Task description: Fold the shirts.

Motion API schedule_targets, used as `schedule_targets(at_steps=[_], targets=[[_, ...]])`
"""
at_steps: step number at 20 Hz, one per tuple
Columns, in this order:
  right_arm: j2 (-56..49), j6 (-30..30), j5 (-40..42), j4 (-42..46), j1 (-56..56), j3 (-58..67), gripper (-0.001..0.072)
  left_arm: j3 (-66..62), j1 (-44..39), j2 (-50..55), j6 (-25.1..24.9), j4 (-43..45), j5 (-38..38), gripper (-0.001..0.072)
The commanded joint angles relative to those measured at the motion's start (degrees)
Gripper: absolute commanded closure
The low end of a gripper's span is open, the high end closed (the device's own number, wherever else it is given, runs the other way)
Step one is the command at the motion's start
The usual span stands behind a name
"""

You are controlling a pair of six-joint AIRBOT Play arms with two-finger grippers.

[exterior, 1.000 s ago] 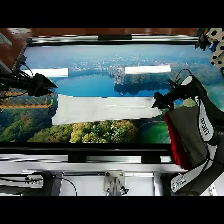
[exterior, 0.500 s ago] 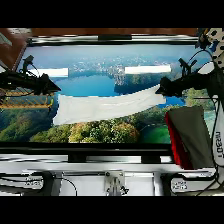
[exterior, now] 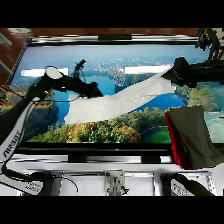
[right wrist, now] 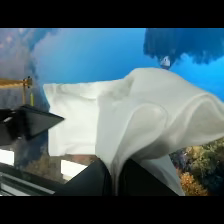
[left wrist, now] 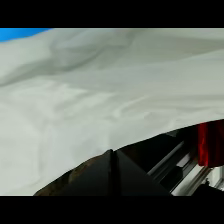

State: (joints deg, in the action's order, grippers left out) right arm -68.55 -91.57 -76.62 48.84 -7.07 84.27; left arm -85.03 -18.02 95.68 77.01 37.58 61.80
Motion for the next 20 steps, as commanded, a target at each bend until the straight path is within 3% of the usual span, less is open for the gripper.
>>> schedule_targets(at_steps=[1, 5, 8, 12, 15, 17, 20], targets=[[4.4, -3.6, -0.6, 0.5, 2.7, 0.1, 0.0632, 0.0, -10.7, 5.4, -1.9, -14.4, -9.9, 0.0678], [5.1, -5.3, -0.6, 0.3, 6.0, 0.1, 0.0632, -0.7, -16.8, 11.4, -3.5, -25.5, -14.0, 0.0678], [5.1, -5.7, 1.5, -0.4, 6.2, 0.0, 0.0631, -0.7, -17.6, 13.1, -5.3, -25.7, -14.7, 0.0679], [5.0, -5.0, 1.6, -0.2, 6.2, 0.0, 0.0631, -0.7, -12.2, 5.8, -7.7, -22.5, -21.0, 0.0682], [3.9, -4.8, 2.6, 0.1, 6.3, 0.0, 0.0631, -0.7, -4.8, -1.5, 0.0, -8.2, -19.9, 0.0682], [2.3, -3.9, 4.2, 0.2, 7.7, 0.0, 0.0632, -0.7, 0.3, -7.2, 3.4, 6.9, -16.9, 0.0682], [-1.9, -2.4, 9.8, 0.2, 15.1, 0.0, 0.0631, -0.7, 8.0, -17.8, 12.4, 30.1, -13.4, 0.0682]])
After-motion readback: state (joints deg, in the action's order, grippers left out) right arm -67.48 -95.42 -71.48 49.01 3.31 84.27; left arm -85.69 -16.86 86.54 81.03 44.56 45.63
